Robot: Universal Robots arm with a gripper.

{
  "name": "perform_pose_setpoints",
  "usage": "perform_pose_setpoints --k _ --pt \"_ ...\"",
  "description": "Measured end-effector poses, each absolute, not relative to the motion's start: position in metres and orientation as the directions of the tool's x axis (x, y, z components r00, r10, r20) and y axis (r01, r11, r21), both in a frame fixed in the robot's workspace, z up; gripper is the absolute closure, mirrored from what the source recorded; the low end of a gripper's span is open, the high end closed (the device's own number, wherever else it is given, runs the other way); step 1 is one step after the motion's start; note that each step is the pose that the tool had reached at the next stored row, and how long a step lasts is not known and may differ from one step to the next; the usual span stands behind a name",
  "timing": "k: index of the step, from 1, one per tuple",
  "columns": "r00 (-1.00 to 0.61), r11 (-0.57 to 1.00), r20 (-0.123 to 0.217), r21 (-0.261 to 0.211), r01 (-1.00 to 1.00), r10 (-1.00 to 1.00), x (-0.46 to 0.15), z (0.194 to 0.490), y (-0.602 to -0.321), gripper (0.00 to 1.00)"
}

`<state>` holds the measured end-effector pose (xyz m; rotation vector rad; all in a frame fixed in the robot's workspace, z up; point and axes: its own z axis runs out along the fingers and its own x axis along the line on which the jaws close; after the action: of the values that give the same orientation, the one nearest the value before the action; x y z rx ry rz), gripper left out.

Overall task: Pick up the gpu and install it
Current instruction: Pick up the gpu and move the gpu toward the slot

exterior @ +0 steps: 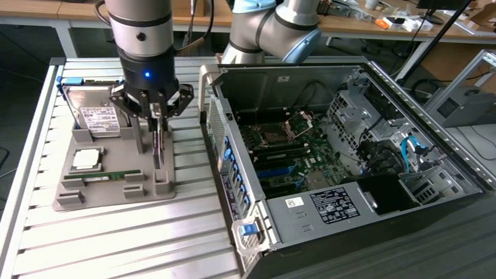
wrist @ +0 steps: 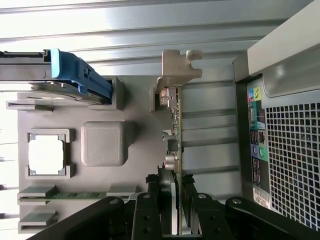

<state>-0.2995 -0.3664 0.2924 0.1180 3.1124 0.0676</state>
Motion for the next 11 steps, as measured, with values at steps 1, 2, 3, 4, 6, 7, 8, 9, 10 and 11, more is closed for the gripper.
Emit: perform_pose_setpoints --k 1,2,3,4,6,7,8,9,10,11 --pt "-0.997 0.996 -0.025 0.044 0.075 0.076 -0.299 0.294 -0.366 0.70" --pt "-0.997 0.996 -0.024 0.044 0.075 0.076 -0.299 0.295 -0.366 0.70" --pt "-0.997 0.996 -0.025 0.044 0.075 0.076 -0.299 0.296 -0.366 0.70" --pt "-0.997 0.996 -0.024 0.044 0.075 0.076 -0.299 0.297 -0.366 0.70" --pt "-0.997 0.996 -0.025 0.044 0.075 0.076 -0.299 0.300 -0.366 0.70" --pt "-0.997 0.996 -0.025 0.044 0.075 0.076 -0.299 0.301 -0.366 0.70" --pt "-0.997 0.996 -0.024 0.044 0.075 0.076 -0.299 0.302 -0.366 0.70" --pt "-0.997 0.996 -0.025 0.044 0.075 0.076 -0.299 0.303 -0.366 0.70" --pt "-0.997 0.996 -0.025 0.044 0.075 0.076 -0.299 0.304 -0.366 0.70" --pt "-0.997 0.996 -0.025 0.044 0.075 0.076 -0.299 0.305 -0.366 0.70"
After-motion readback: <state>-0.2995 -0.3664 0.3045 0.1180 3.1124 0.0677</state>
